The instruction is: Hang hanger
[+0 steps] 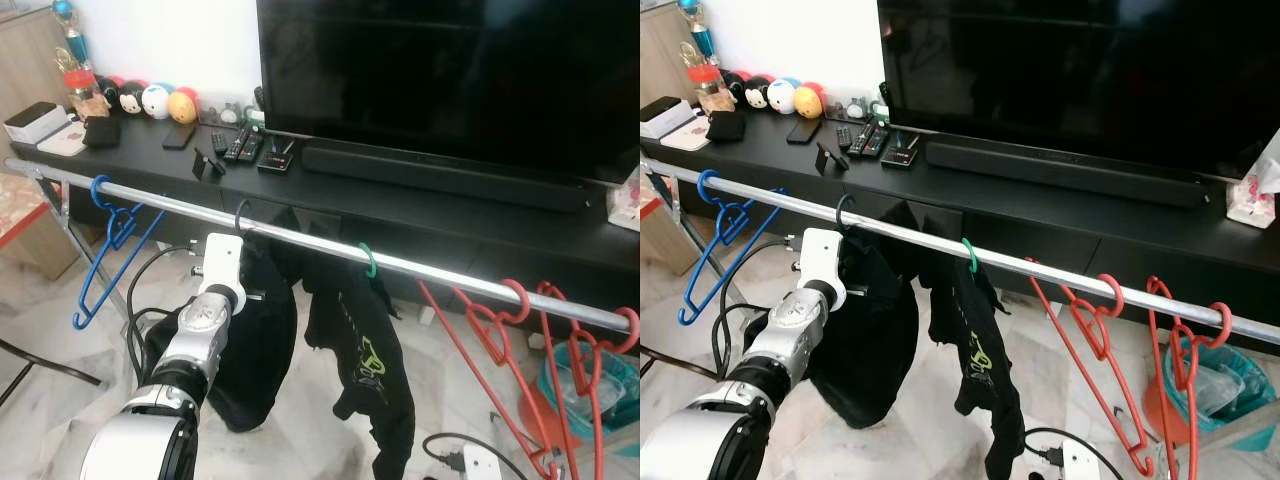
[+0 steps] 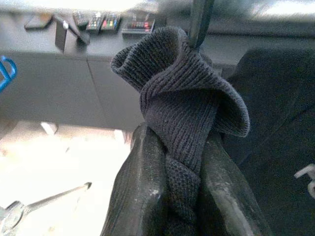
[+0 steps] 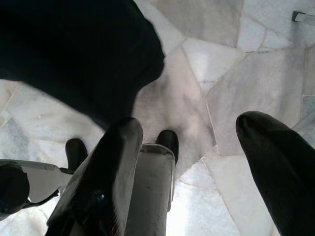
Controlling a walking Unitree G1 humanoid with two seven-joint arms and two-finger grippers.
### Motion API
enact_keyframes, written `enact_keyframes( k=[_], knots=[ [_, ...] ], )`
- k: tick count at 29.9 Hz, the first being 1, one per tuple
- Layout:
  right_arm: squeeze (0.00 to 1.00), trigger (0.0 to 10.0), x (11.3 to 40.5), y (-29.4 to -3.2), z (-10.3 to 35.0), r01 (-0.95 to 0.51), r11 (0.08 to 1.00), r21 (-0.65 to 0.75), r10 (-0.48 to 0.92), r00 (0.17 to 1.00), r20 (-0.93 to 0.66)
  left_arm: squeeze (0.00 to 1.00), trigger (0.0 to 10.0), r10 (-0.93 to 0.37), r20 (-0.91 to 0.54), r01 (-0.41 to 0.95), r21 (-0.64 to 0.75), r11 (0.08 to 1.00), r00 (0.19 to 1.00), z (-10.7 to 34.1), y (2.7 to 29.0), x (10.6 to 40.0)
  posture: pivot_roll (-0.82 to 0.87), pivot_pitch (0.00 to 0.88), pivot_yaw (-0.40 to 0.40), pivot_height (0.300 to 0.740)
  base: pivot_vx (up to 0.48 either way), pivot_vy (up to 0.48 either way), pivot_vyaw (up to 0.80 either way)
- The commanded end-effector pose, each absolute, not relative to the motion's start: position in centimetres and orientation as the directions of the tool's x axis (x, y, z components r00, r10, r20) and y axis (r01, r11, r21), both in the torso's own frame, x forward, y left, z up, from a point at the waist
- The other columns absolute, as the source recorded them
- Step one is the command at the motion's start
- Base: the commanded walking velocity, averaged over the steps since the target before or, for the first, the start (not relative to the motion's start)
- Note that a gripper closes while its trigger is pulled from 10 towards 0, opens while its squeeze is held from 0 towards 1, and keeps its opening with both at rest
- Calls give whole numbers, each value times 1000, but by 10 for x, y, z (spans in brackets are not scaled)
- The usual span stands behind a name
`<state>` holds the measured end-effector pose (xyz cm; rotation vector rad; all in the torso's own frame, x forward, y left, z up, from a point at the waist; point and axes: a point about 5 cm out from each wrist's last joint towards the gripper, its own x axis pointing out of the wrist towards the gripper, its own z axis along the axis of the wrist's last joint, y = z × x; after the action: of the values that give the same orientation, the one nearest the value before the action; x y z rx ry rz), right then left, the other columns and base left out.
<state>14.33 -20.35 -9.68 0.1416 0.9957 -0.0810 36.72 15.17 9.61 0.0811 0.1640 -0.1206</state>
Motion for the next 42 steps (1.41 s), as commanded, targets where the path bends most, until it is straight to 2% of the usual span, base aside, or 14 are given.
enact_keyframes(
  k=[1,5,13,22,23,24,25,26,42],
  knots=[
    [0,10000,146,-200,-97,137,987,79,-7,536,-844,0,10000,-107,-171,128,116,985,979,105,153,374,17,0,-14,740,0,0,0],
    [0,10000,154,-192,-95,131,988,85,-1,548,-836,0,10000,-82,-209,109,126,986,974,103,157,375,11,0,-17,740,0,0,0],
    [0,10000,152,-188,-96,120,989,87,6,553,-833,0,10000,-51,-282,94,142,985,958,80,171,362,19,0,-26,740,0,0,0],
    [0,10000,151,-186,-97,115,990,87,9,550,-835,0,10000,-55,-267,98,150,984,962,72,178,353,25,0,-27,740,0,0,0],
    [0,10000,152,-187,-96,116,990,86,8,550,-835,212,10000,-53,-245,90,143,986,968,72,180,351,28,0,-28,740,0,0,0],
    [0,10000,152,-187,-96,114,990,85,8,550,-835,502,10000,-53,-236,89,145,985,970,72,181,350,28,0,-29,740,0,0,0],
    [0,10000,152,-187,-96,113,990,85,9,550,-835,502,10000,-54,-231,90,147,985,971,72,181,350,28,0,-29,740,0,0,0],
    [0,10000,152,-188,-96,114,990,86,9,550,-835,1000,10000,-55,-223,89,145,985,973,72,181,350,31,0,-30,740,0,0,0],
    [0,10000,152,-188,-96,115,990,85,8,552,-834,1000,10000,-70,-100,81,109,991,993,86,182,348,36,0,-30,740,0,0,0]
  ],
)
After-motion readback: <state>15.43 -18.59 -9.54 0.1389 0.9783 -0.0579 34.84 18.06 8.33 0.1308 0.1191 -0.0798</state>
